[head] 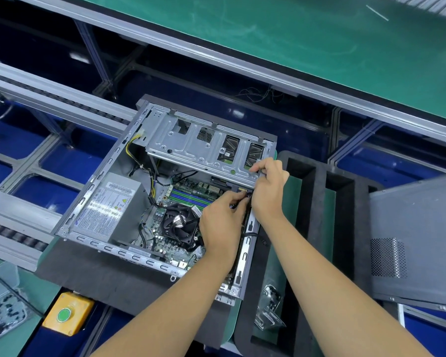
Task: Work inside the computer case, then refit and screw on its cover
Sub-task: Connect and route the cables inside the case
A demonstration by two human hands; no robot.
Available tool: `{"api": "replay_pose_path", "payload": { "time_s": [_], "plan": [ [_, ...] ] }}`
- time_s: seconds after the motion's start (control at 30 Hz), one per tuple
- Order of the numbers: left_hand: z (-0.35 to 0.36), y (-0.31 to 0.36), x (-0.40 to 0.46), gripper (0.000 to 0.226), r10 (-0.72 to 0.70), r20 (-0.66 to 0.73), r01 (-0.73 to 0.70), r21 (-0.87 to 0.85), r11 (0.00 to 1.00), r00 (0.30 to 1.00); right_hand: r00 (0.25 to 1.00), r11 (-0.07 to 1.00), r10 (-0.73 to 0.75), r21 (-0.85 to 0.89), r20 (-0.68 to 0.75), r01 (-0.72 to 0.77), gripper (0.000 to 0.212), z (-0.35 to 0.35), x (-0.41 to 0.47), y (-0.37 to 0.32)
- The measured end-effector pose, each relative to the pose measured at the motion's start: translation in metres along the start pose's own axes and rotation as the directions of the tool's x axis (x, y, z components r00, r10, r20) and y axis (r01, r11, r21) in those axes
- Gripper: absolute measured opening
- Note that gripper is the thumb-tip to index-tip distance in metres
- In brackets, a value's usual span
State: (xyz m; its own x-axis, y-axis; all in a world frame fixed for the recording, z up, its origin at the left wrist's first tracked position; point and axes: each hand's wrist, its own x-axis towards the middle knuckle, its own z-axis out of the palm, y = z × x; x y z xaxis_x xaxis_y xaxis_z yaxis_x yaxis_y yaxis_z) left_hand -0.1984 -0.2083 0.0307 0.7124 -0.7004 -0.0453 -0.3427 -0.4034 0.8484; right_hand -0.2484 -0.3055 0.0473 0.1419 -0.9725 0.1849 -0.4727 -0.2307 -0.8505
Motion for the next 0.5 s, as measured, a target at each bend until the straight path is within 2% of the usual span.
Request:
{"api": "replay_pose_path", "payload": {
  "time_s": [0.2,0.33,0.5],
  "plan": [
    [0.0026,-0.0043,0.0012,0.005,0.033,0.034,-0.034,0.023,0.999,0.999,1.000,1.000,0.010,-0.004,0.009,-0.010,0.048,-0.0001,0.0001,0.0003],
    [0.0030,-0.0025,-0.0007,0.006,0.060,0.031,-0.063,0.087,0.994,0.998,1.000,1.000,0.001,-0.001,0.005,-0.001,0.046,0.0000,-0.0007,0.0004],
    [0.0011,-0.0003,-0.0009,0.008,0.069,0.038,-0.072,0.083,0.994,0.997,1.000,1.000,0.011,-0.002,0.006,-0.011,0.046,0.0003,-0.0003,-0.0003]
  ]
}}
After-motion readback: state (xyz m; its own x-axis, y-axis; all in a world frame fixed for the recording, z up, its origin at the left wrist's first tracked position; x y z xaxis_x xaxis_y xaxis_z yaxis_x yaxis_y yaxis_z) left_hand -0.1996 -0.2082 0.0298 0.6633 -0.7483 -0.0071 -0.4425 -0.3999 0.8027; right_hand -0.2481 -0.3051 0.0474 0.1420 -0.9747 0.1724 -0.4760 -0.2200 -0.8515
